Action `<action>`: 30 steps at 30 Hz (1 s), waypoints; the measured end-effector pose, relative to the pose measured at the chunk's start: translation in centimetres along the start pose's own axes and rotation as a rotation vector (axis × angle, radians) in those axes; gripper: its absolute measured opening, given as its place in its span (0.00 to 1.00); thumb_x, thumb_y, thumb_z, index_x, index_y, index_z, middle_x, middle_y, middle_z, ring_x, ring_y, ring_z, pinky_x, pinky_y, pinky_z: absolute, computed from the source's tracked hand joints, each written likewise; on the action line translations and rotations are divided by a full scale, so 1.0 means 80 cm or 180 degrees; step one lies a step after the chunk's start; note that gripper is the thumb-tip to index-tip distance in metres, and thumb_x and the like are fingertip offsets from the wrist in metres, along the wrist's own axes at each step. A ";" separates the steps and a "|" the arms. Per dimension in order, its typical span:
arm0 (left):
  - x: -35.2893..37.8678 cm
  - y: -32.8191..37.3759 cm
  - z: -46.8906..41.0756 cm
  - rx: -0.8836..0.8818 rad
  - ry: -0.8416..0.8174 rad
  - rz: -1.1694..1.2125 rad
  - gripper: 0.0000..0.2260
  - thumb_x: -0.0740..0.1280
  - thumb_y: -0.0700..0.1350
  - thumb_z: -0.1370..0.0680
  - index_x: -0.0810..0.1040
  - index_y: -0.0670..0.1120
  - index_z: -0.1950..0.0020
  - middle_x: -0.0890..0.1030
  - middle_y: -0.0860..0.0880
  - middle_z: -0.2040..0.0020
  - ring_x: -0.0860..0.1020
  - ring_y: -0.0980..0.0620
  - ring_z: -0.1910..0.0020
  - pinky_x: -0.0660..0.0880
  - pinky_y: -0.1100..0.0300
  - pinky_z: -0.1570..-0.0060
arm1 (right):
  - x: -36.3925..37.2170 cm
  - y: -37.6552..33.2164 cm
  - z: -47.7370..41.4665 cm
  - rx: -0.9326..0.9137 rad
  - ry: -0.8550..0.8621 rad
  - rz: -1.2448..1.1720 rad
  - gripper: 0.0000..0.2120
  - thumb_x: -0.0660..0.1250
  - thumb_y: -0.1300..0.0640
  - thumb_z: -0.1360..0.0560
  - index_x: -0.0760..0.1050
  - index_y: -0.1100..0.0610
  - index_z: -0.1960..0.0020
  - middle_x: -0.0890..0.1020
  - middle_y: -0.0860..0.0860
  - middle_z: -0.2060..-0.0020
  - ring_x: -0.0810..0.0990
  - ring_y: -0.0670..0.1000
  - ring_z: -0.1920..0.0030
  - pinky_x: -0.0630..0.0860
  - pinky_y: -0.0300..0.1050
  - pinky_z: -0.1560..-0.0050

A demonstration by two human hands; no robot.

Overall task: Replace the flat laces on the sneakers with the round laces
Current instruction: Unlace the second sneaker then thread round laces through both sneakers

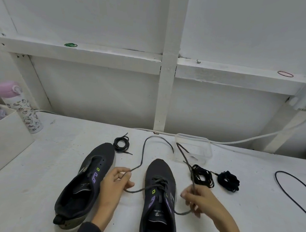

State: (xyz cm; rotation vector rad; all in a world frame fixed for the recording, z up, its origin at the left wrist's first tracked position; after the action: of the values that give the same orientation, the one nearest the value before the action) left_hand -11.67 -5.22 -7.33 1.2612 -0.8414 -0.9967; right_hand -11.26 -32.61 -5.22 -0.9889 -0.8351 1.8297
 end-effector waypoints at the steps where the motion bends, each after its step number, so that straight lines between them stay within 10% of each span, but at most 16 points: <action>1: -0.003 -0.011 0.000 -0.0080 -0.0017 -0.0100 0.05 0.67 0.33 0.23 0.78 0.40 0.49 0.81 0.41 0.61 0.82 0.49 0.66 0.79 0.56 0.61 | -0.003 0.011 0.002 0.0130 -0.0070 0.0257 0.02 0.68 0.65 0.25 0.77 0.61 0.57 0.78 0.51 0.70 0.72 0.47 0.75 0.67 0.40 0.76; 7: 0.006 -0.024 0.001 0.0763 -0.0155 -0.1574 0.23 0.65 0.28 0.29 0.72 0.53 0.44 0.72 0.51 0.37 0.69 0.51 0.35 0.67 0.62 0.41 | -0.026 0.014 0.007 0.0800 0.0091 0.2055 0.14 0.76 0.51 0.33 0.72 0.52 0.54 0.76 0.46 0.59 0.76 0.46 0.62 0.74 0.40 0.64; 12: 0.039 0.004 -0.034 0.1188 -0.0382 -0.1981 0.18 0.66 0.34 0.27 0.75 0.53 0.43 0.73 0.54 0.37 0.68 0.53 0.34 0.62 0.62 0.37 | -0.040 -0.044 -0.002 0.0222 0.0944 0.2227 0.26 0.72 0.40 0.29 0.71 0.52 0.38 0.76 0.48 0.45 0.75 0.49 0.49 0.69 0.43 0.56; 18: 0.082 0.019 -0.090 0.1098 -0.0709 -0.2439 0.15 0.64 0.38 0.24 0.75 0.49 0.39 0.73 0.51 0.35 0.68 0.50 0.34 0.67 0.53 0.37 | -0.046 -0.097 -0.054 -0.0651 0.1807 0.1583 0.12 0.65 0.48 0.22 0.76 0.52 0.42 0.78 0.50 0.47 0.77 0.51 0.47 0.68 0.45 0.55; 30: 0.154 0.027 -0.171 0.1378 -0.1744 -0.4692 0.29 0.56 0.36 0.21 0.53 0.46 0.21 0.48 0.47 0.19 0.49 0.46 0.21 0.57 0.46 0.28 | -0.044 -0.105 -0.181 -0.0026 0.1525 0.2022 0.10 0.62 0.53 0.22 0.80 0.56 0.49 0.81 0.55 0.52 0.80 0.58 0.48 0.68 0.44 0.56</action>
State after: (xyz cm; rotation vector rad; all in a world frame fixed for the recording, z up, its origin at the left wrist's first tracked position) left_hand 5.66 -11.74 -7.27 2.0518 -0.4058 -2.4969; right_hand 5.61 -30.35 -3.79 -1.7507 -0.2390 1.9550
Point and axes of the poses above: each hand's wrist, its own z-axis away from the middle knuckle, its own x-axis out of the palm, y = z × x, the point moved 3 cm from there along -z, towards the middle knuckle
